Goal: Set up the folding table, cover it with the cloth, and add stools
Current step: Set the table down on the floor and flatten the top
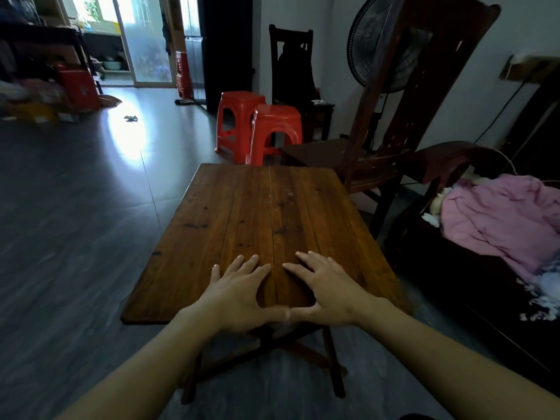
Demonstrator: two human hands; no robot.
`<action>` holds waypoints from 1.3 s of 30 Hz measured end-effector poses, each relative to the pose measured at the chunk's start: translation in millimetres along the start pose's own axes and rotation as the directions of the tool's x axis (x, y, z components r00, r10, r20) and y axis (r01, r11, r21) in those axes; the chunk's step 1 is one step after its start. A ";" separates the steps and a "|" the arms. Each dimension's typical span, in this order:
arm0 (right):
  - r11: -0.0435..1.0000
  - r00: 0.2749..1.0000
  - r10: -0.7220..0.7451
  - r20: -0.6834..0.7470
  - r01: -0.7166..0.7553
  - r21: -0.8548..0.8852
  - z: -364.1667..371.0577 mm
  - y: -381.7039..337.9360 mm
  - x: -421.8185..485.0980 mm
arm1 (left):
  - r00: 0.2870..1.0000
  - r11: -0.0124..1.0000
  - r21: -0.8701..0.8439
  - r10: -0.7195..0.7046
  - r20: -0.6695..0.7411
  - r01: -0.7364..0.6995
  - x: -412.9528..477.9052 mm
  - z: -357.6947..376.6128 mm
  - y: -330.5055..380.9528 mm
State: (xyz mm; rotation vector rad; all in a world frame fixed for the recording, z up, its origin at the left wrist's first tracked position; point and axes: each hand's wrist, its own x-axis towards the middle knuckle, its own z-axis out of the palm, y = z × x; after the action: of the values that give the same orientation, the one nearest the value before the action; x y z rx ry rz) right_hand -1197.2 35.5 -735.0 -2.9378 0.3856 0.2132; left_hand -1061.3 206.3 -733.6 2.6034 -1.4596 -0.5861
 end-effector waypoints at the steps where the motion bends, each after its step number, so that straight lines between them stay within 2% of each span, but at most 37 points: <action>1: 1.000 1.000 0.009 0.001 -0.009 0.016 1.1 2.6 3.8 | 1.000 1.000 -0.009 -0.021 -0.021 0.021 3.7 -0.9 1.4; 7: 0.997 0.996 0.070 -0.054 -0.068 0.025 8.0 21.7 36.9 | 0.969 0.988 0.110 -0.076 -0.234 0.104 29.4 8.6 5.7; 11: 0.997 0.990 0.069 -0.125 -0.064 0.046 17.1 25.1 45.0 | 0.935 0.981 0.113 -0.112 -0.337 0.158 37.6 21.0 5.6; 15: 0.992 0.987 0.101 -0.121 -0.092 0.082 14.2 16.7 37.0 | 0.938 0.972 0.078 -0.190 -0.288 0.221 32.5 26.0 14.3; 19: 0.988 0.994 0.106 0.003 -0.106 0.114 -2.9 12.5 16.5 | 0.930 0.951 0.048 -0.289 -0.226 0.307 17.7 19.1 29.5; 22: 0.978 0.987 0.102 0.121 -0.122 0.167 -30.0 12.2 -15.0 | 0.933 0.935 -0.009 -0.356 -0.050 0.356 -6.4 5.9 51.8; 25: 0.969 0.989 0.087 0.121 -0.112 0.220 -73.3 14.9 -46.7 | 0.901 0.895 -0.113 -0.423 0.092 0.432 -32.8 -23.4 76.1; 30: 0.949 0.987 0.134 0.085 -0.152 0.277 -140.7 29.9 -66.5 | 0.886 0.873 -0.155 -0.455 0.086 0.463 -56.3 -78.4 106.9; 35: 0.919 0.990 0.134 0.044 -0.141 0.369 -178.1 65.4 -62.5 | 0.861 0.840 -0.192 -0.503 0.074 0.507 -34.6 -112.2 144.1; 39: 0.902 0.997 0.056 0.059 -0.076 0.426 -191.9 120.1 -57.7 | 0.819 0.795 -0.201 -0.567 0.089 0.573 1.1 -121.6 189.7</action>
State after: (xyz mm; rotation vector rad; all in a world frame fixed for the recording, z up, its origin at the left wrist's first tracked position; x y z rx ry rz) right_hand -1261.6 -100.7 -556.4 -2.4844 0.4602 0.1762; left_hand -1166.7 91.8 -570.7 2.8337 -0.5278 -0.7797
